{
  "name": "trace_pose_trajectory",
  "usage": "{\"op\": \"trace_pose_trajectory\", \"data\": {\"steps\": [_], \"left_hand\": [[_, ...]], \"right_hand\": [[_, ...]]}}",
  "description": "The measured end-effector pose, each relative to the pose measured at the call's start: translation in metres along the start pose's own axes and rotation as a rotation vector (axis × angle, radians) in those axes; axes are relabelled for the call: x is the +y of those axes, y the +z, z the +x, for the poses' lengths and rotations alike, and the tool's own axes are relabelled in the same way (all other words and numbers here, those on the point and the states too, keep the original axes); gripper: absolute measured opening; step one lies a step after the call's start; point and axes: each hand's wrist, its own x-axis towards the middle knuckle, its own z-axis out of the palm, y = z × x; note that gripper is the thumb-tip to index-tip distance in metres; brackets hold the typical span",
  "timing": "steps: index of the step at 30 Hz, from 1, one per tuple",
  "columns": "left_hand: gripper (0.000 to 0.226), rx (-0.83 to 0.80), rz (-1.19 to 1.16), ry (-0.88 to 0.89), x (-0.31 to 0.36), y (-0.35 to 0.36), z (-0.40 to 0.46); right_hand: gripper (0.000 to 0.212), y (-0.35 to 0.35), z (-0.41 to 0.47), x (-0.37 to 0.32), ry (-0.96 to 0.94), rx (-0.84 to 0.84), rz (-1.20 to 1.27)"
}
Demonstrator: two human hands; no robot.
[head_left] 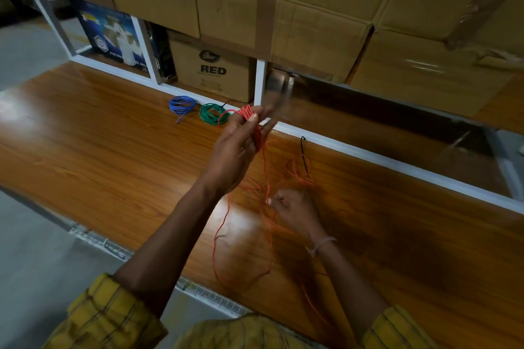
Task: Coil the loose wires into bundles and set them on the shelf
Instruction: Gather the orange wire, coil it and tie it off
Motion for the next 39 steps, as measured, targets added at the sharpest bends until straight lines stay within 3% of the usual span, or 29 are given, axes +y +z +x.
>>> {"op": "trace_pose_trajectory", "data": {"steps": [3,7,12,16,19,24,29,35,36,38,39], "left_hand": [[0.060,0.056,0.315,-0.051,-0.015,-0.008,0.011],[0.086,0.066,0.729,-0.115,-0.046,-0.038,0.027],[0.080,-0.127,0.933,-0.172,-0.072,-0.059,0.020],[0.069,-0.228,0.910,-0.232,-0.067,-0.046,0.000],[0.074,-0.294,0.789,-0.305,-0.058,-0.032,-0.012],[0.068,-0.385,0.440,-0.341,-0.042,-0.010,-0.028],[0.085,-0.463,0.195,-0.207,-0.032,-0.005,-0.021],[0.107,-0.209,0.015,-0.207,-0.031,-0.015,-0.002],[0.096,-0.157,0.142,-0.194,-0.036,-0.018,0.001],[0.042,0.017,0.482,-0.110,-0.046,-0.023,0.004],[0.038,0.039,0.571,-0.107,-0.046,-0.024,0.003]], "right_hand": [[0.023,-0.020,-0.016,-0.017,-0.079,-0.117,0.086],[0.027,-0.057,-0.034,-0.045,-0.168,-0.245,0.092],[0.025,-0.107,-0.038,-0.078,-0.272,-0.124,0.252],[0.024,-0.132,-0.021,-0.079,-0.289,0.041,0.469],[0.025,-0.136,-0.005,-0.069,-0.243,0.072,0.609],[0.022,-0.109,0.024,-0.054,-0.141,0.207,0.580],[0.018,-0.063,0.023,-0.039,0.019,0.063,0.548],[0.038,-0.043,-0.024,-0.059,0.001,-0.229,0.485],[0.039,-0.047,-0.029,-0.060,-0.018,-0.265,0.439],[0.035,-0.060,-0.036,-0.062,-0.051,-0.328,0.337],[0.031,-0.070,-0.041,-0.066,-0.062,-0.375,0.303]]}}
